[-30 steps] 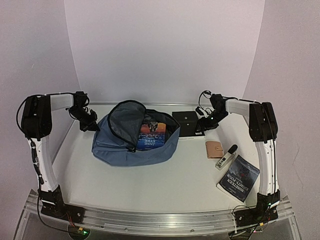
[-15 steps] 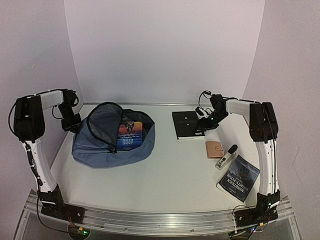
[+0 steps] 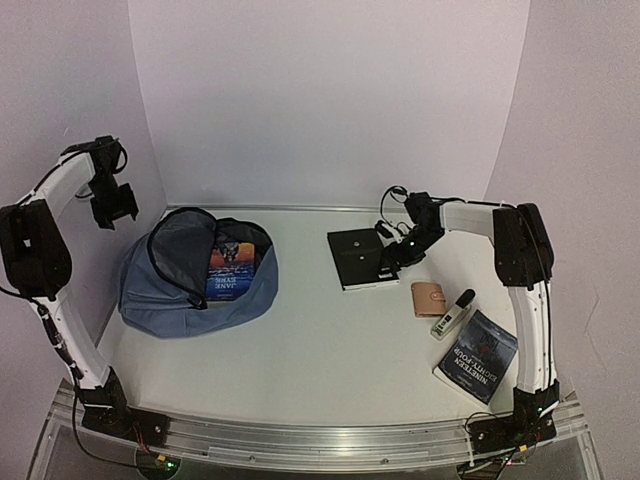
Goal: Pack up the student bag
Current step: Move the book to the center of the board.
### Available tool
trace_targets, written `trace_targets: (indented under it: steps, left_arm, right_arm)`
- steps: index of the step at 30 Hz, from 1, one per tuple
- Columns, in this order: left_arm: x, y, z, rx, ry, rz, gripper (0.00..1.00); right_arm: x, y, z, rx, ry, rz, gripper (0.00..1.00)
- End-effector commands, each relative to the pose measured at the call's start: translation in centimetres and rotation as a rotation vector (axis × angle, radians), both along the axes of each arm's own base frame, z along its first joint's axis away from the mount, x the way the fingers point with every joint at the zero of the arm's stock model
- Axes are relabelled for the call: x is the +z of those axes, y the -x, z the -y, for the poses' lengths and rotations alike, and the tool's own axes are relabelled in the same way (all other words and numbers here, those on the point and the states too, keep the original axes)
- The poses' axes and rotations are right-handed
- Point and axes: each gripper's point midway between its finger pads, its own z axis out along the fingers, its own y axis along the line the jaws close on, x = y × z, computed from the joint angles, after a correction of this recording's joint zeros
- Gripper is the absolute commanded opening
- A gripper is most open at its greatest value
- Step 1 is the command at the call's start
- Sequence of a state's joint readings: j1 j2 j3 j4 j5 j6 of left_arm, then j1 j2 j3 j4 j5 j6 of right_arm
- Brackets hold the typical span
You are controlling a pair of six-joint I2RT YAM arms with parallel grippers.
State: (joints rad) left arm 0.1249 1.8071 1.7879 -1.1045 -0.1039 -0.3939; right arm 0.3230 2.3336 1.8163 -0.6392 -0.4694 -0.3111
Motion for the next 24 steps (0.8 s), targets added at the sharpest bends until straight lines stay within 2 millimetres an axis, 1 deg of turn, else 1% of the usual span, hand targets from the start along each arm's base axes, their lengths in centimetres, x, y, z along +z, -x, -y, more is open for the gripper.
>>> trace_targets:
  steps: [1,3,5,8,11,13,16,17,19,21,24]
  left_arm:
    - [9.6,-1.5,4.7,-0.125,0.055,0.293,0.61]
    - [11.0,-1.7,8.0,-0.194,0.119,0.342,0.62]
    - [11.8,-1.9,12.6,-0.289,0.196,0.384,0.62]
    - [11.5,-1.8,19.0,-0.412,0.310,0.393,0.62]
    - [9.8,-1.2,25.2,-0.512,0.389,0.355,0.61]
    - [8.3,-0.7,28.6,-0.570,0.427,0.315,0.61]
    - [6.2,1.0,33.9,-0.656,0.491,0.264,0.61]
    - [5.7,1.6,35.3,-0.672,0.511,0.247,0.61]
    - [3.6,2.6,37.7,-0.703,0.535,0.197,0.60]
    - [2.3,3.6,40.0,-0.733,0.550,0.158,0.60]
    - [0.4,4.4,43.1,-0.773,0.579,0.104,0.60]
  right_arm:
    - [-4.3,7.5,-1.0,0.116,0.137,-0.187,0.64]
    - [-4.1,8.7,-1.8,0.123,0.126,-0.208,0.64]
    - [-3.8,10.2,-2.8,0.117,0.100,-0.243,0.64]
    - [-3.2,12.3,-4.0,0.111,0.067,-0.288,0.64]
    - [-2.4,14.5,-4.5,0.092,0.035,-0.335,0.64]
    - [-1.8,15.6,-4.7,0.074,0.007,-0.368,0.65]
    - [-0.6,17.1,-4.8,0.075,-0.041,-0.404,0.66]
    - [-0.2,17.2,-4.8,0.072,-0.049,-0.403,0.67]
    - [0.6,16.7,-4.8,0.056,-0.065,-0.388,0.69]
    - [1.8,15.3,-5.0,0.016,-0.108,-0.379,0.71]
    - [3.2,12.3,-4.5,-0.073,-0.175,-0.366,0.73]
